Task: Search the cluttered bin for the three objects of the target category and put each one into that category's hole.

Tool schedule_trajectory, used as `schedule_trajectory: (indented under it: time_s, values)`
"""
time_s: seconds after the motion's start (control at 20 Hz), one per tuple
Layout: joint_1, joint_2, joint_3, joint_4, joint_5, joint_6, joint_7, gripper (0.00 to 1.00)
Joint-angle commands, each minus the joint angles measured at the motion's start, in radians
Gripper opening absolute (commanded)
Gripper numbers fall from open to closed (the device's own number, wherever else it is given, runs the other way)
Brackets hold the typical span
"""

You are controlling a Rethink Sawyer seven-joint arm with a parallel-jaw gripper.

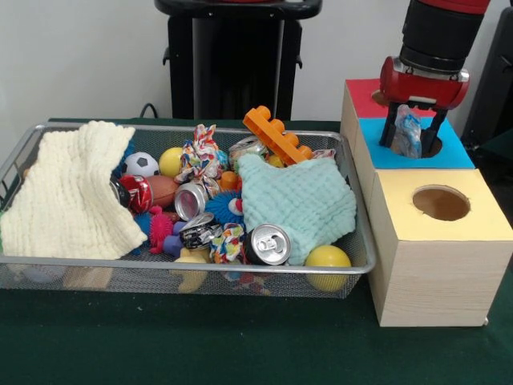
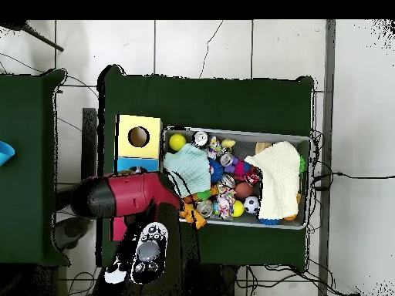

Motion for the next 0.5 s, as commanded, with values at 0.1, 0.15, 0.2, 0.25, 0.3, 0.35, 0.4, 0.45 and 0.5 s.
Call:
schedule_trajectory:
  time_s: [0.1,0.15,0.2,0.25,0.3,0.35,0.4,0.45,0.5]
  values:
    - [-0.08,0.019,0.001,0.049,-0.076,0.091,0.0,1.0]
    - [-0.08,0.019,0.001,0.048,-0.076,0.092,0.0,1.0]
    - [-0.08,0.021,0.0,0.045,-0.077,0.094,0.0,1.0]
    - [-0.08,0.023,0.0,0.043,-0.078,0.094,0.0,1.0]
    - [-0.08,0.026,-0.001,0.041,-0.08,0.093,0.001,1.0]
    - [-0.08,0.026,-0.002,0.041,-0.08,0.094,0.001,1.0]
    - [-0.08,0.027,-0.001,0.037,-0.08,0.097,0.001,1.0]
    - [-0.08,0.027,-0.001,0.037,-0.079,0.1,0.001,1.0]
    - [-0.079,0.025,-0.001,0.037,-0.078,0.104,0.002,1.0]
